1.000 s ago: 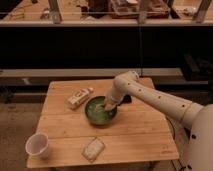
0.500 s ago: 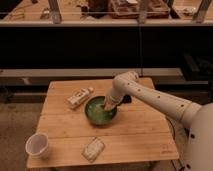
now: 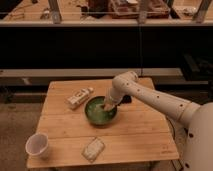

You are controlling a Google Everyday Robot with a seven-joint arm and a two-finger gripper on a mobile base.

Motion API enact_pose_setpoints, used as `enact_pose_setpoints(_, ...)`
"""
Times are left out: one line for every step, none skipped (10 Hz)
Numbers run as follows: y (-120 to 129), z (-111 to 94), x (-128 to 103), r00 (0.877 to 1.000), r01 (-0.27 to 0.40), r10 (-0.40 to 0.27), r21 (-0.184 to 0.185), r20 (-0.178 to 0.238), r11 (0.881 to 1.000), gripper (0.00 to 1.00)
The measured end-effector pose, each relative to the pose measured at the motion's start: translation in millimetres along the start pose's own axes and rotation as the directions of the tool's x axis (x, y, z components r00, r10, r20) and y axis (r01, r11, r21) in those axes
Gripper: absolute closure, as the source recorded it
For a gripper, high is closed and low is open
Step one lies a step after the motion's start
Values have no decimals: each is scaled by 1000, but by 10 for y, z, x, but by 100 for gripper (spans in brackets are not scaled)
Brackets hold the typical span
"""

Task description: Place the pepper in the ceramic bowl

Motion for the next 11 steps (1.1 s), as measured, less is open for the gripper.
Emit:
enact_pose_setpoints(0, 8, 3, 1000, -1, 1, -1, 0, 1000, 84)
enact_pose_setpoints(-3, 9, 0, 1000, -1, 1, -1, 0, 1000, 84)
enact_pose_setpoints(-2, 17, 0, 1000, -1, 1, -2, -1, 1000, 84)
enact_pose_setpoints(-5, 21, 2, 1000, -1, 1, -3, -2, 1000, 84)
enact_pose_setpoints(-4, 29, 2, 1000, -2, 2, -4, -2, 1000, 84)
enact_pose_setpoints(-7, 36, -1, 1000, -1, 1, -5, -3, 1000, 84)
enact_pose_setpoints(-6, 42, 0, 1000, -2, 2, -5, -3, 1000, 84)
enact_pose_setpoints(-9, 46, 1, 1000, -2, 2, -6, -4, 1000, 84)
enact_pose_setpoints(-9, 55, 0, 1000, -2, 2, -7, -4, 1000, 84)
enact_pose_setpoints(-12, 63, 0, 1000, -3, 3, -7, -4, 1000, 84)
enact_pose_setpoints(-13, 69, 0, 1000, -3, 3, -8, -4, 1000, 84)
